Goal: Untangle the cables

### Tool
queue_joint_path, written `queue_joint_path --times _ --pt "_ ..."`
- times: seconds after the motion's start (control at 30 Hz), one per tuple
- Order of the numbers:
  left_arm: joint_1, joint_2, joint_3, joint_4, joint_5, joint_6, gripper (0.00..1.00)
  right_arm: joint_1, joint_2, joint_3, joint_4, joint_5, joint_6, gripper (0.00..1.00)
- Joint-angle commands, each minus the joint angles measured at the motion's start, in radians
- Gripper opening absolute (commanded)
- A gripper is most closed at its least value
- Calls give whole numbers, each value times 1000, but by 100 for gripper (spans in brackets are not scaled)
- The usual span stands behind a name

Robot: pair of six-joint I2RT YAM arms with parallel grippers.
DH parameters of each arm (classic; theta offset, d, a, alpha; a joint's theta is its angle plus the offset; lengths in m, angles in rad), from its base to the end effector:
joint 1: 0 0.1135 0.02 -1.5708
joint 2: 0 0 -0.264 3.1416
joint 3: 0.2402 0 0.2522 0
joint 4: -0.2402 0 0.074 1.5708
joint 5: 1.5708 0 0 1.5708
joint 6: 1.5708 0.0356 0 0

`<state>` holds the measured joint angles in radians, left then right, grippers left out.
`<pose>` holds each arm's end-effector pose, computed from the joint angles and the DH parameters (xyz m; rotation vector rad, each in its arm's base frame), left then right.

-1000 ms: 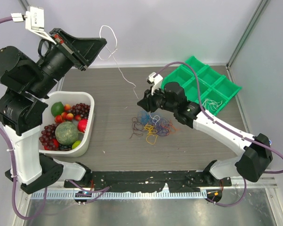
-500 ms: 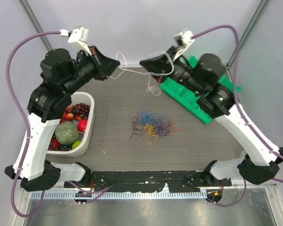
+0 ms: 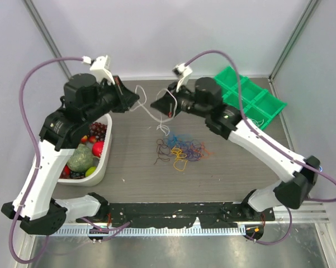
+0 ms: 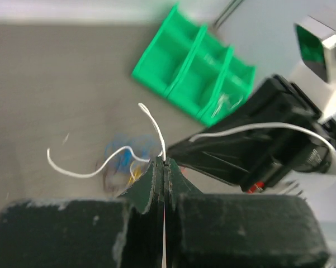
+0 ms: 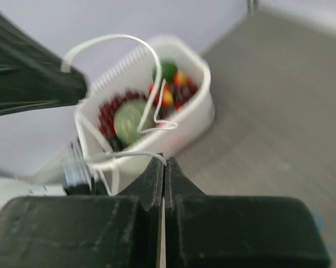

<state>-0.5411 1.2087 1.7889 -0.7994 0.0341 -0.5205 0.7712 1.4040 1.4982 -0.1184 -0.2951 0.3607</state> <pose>0.1754 -0.1068 0.5210 0.0446 1.8598 -0.7823 0.2240 0.2322 0.4540 -0.5852 1.6066 1.0979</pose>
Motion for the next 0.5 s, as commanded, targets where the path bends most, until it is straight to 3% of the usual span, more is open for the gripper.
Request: queue_joint_path --times 0.0,0.1,0.23,0.47 --pt "0 -69 -201 -128 -25 -18 0 30 62 -73 -118 -98 -47 1" --pt "1 -93 -363 -191 3 -19 0 51 102 -145 -239 -154 -133 1" --pt "-2 -97 -548 -262 82 -21 0 69 130 -242 -265 -275 -189 1" --pt "-23 -218 -792 -160 257 -94 0 180 205 -288 -219 -325 -169 1"
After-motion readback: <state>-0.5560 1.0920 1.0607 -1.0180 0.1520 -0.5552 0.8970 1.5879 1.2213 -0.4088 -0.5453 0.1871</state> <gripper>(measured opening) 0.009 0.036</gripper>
